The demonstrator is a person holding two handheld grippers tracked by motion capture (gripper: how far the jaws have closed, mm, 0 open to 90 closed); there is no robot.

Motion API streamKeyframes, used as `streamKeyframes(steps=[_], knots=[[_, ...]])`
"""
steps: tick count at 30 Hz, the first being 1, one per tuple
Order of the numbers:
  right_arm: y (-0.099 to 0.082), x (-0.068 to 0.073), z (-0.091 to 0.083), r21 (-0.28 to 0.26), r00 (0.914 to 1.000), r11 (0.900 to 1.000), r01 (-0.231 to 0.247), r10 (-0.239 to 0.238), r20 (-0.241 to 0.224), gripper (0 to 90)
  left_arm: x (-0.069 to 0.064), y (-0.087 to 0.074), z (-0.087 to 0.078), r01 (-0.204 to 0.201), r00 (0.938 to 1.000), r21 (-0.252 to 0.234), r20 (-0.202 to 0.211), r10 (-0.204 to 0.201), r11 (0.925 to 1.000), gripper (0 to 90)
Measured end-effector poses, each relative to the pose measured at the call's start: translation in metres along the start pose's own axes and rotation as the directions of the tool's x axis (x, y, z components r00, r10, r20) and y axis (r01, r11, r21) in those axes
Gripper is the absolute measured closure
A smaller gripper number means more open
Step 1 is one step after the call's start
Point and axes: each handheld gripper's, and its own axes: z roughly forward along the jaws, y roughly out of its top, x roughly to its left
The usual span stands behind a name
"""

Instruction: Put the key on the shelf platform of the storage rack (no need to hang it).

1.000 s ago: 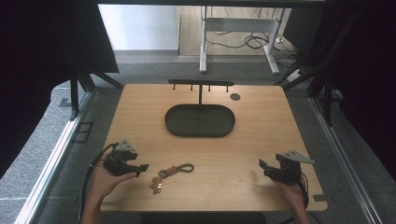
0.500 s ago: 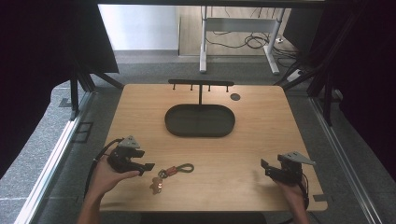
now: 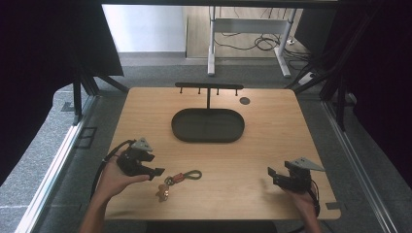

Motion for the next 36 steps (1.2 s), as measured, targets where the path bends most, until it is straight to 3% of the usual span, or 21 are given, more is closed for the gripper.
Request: streamKeyframes(steps=[12,20,27,31,36], knots=[[-0.002,0.007,0.002,0.013,0.9994,0.9997,0.021,-0.02,-0.027,24.6,-0.008,0.017,0.009,-0.039,0.999,0.023,0.021,0.039,0.999,35.4],[-0.004,0.004,-0.002,0.007,0.9995,0.9999,-0.009,0.009,-0.03,25.5,-0.014,0.028,0.028,-0.076,0.9961,0.067,0.049,0.073,0.9948,36.1],[-0.005,0.001,-0.005,0.006,0.9996,0.9999,-0.016,0.016,-0.025,26.0,-0.019,0.043,0.04,-0.109,0.9928,0.101,0.06,0.104,0.9888,36.9],[-0.005,0.001,-0.006,0.006,0.9996,0.9999,-0.014,0.014,-0.026,26.2,-0.019,0.046,0.046,-0.108,0.9925,0.12,0.07,0.1,0.9869,37.3],[-0.006,0.002,-0.003,0.017,0.9997,0.9998,-0.009,0.009,-0.023,26.2,-0.019,0.049,0.057,-0.127,0.9902,0.158,0.077,0.116,0.9791,38.4]])
